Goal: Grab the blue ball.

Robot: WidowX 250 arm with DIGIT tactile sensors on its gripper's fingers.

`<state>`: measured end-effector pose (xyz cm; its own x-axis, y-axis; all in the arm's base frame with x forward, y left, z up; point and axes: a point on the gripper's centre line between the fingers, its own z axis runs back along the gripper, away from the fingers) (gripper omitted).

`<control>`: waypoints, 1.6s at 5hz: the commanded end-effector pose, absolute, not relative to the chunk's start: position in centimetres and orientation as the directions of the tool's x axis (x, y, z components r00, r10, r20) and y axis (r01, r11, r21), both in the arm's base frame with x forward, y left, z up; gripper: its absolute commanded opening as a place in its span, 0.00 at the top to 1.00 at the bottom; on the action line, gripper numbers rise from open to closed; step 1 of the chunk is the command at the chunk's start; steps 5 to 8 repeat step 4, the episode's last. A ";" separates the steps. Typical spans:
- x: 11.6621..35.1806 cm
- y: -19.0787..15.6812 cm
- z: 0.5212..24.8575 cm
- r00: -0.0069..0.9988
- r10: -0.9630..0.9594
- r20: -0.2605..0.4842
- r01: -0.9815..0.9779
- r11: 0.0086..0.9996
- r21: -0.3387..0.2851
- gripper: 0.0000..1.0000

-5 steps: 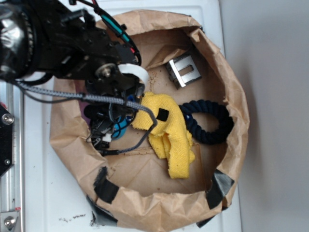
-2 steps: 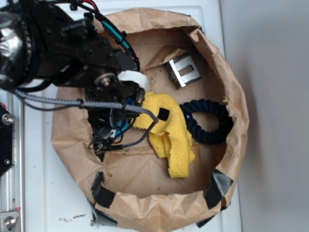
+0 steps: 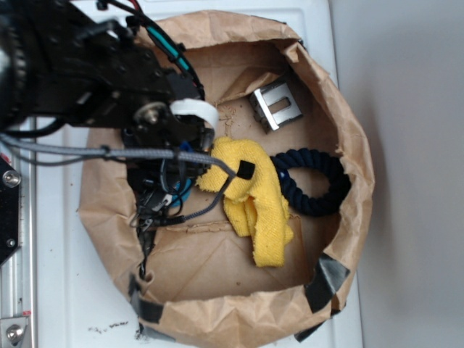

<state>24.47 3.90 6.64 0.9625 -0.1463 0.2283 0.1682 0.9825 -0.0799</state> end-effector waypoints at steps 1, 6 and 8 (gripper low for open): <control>24.2 4.3 17.7 0.918 -0.086 0.386 0.142 0.983 -0.119 1.00; 26.7 2.4 19.5 0.980 0.024 0.200 -0.057 0.985 0.163 1.00; 26.7 2.4 19.5 0.980 0.024 0.200 -0.057 0.985 0.163 1.00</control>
